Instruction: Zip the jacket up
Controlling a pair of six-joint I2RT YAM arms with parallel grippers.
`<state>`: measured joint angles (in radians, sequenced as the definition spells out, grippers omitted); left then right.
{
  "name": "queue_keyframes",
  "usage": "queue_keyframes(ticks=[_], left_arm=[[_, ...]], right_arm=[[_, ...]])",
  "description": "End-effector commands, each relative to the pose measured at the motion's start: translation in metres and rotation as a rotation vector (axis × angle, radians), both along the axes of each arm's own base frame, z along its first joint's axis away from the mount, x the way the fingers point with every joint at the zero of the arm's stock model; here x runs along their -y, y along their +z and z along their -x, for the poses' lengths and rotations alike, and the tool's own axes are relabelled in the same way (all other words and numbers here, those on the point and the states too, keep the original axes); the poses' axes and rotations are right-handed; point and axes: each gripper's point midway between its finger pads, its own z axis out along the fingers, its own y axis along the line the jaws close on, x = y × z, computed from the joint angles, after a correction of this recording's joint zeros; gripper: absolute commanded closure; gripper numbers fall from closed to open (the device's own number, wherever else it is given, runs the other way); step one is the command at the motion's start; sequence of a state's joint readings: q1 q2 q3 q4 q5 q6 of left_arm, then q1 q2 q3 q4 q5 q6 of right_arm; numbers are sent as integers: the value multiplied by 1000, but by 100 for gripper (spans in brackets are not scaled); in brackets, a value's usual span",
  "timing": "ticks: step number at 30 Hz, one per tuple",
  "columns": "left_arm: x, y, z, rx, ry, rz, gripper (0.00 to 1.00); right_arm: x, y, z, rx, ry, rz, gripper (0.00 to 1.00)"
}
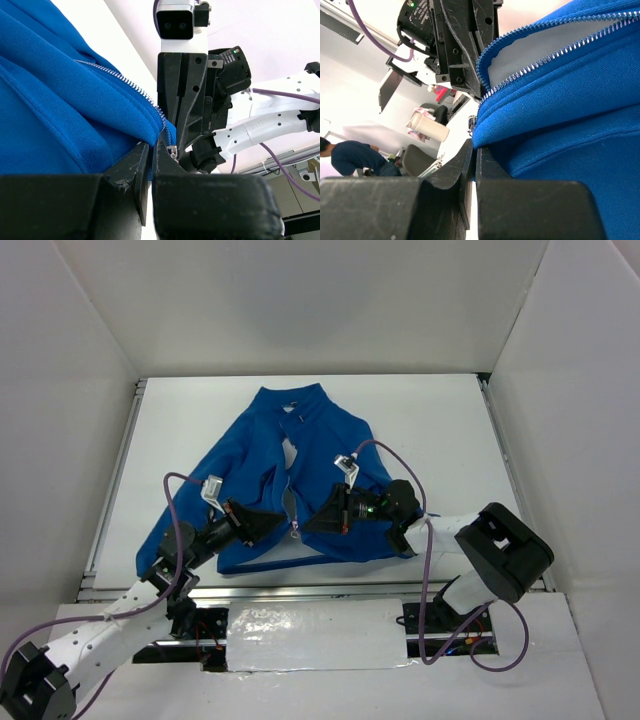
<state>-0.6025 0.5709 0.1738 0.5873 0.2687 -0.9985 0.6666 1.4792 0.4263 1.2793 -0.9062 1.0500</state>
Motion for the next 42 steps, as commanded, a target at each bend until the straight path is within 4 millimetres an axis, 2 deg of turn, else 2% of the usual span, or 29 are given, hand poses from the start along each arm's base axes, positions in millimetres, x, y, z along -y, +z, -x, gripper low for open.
queue_keyframes(ticks=[1,32,42], left_arm=[[2,33,8,102,-42,66,100],[3,46,12,126,-61,86,100],[0,47,11,125,-38,80,100]], right_arm=[[8,62,10,311,11,-222,100],[5,61,9,304,27,-221,100],[6,54,10,290,22,-210,100]])
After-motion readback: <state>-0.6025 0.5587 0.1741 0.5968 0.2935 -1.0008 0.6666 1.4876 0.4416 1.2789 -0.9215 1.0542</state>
